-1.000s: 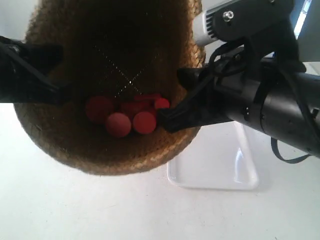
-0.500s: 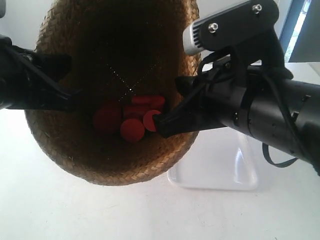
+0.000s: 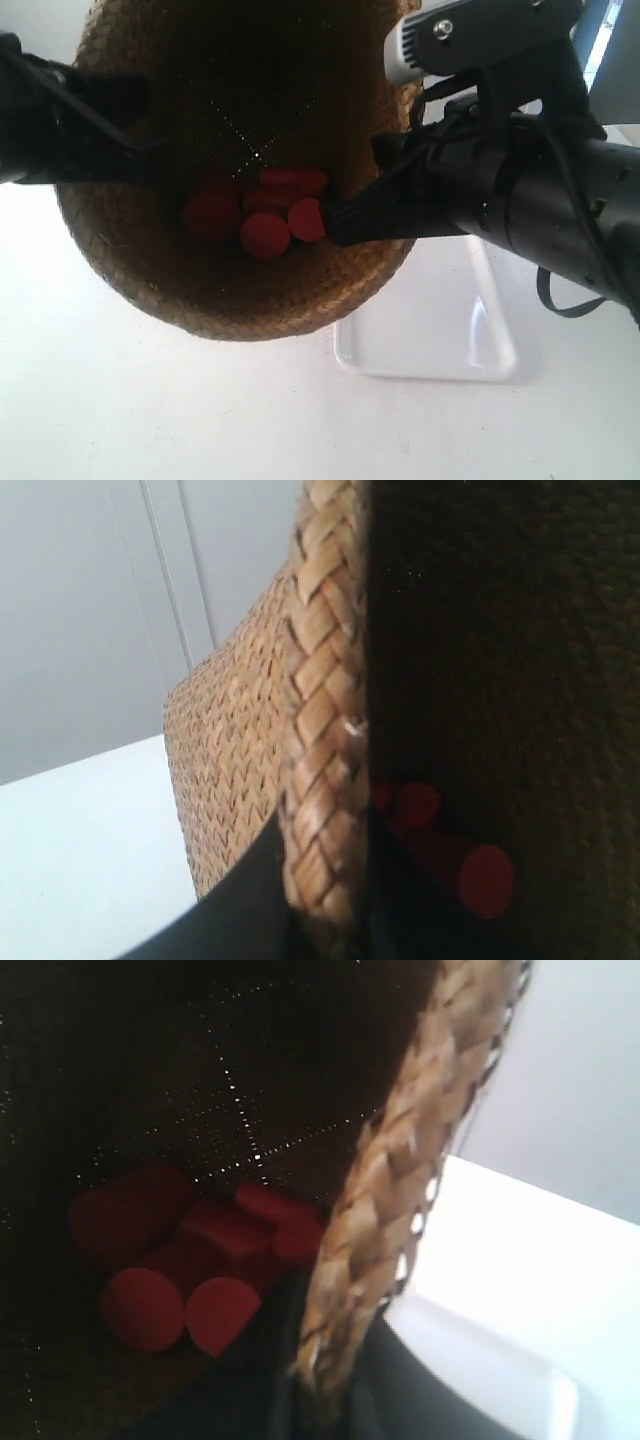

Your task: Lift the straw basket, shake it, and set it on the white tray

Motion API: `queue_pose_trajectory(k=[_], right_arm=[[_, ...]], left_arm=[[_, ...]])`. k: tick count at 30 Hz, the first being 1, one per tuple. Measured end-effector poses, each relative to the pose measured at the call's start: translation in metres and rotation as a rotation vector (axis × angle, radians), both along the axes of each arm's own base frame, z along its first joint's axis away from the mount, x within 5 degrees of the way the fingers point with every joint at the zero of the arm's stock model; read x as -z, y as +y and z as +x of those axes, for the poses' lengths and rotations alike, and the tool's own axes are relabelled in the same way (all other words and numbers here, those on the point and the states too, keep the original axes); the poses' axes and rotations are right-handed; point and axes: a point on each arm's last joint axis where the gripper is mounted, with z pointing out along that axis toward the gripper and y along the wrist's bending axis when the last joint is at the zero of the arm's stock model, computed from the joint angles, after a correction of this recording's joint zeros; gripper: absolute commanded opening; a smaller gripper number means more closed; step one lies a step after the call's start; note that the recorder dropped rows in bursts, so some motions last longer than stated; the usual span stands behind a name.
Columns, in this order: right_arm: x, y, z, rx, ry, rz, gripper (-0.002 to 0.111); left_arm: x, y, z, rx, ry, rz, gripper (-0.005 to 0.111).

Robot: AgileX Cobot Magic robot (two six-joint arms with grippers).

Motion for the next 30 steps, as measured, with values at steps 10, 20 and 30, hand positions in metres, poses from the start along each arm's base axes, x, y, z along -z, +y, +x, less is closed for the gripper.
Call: queue_pose_trajectory(k=[10,20,30], right_arm=[[-0.011,-0.021,0.019,0.076,-0.036,-0.004,0.000],[-0.014,-0.042,0.036,0.035,-0.056,0.034,0.000],[-0.031,-0.075,0.056,0.003,-0.128,0.099,0.000]], left_arm=[[-0.004,-0.026,0.027,0.003,0.011,0.066,0.000],[0.001,-0.012,0.060,0.093,0.043,-0.074,0.000],[-0.006,-0.006,0.092,0.168,0.068,-0.226,0.000]])
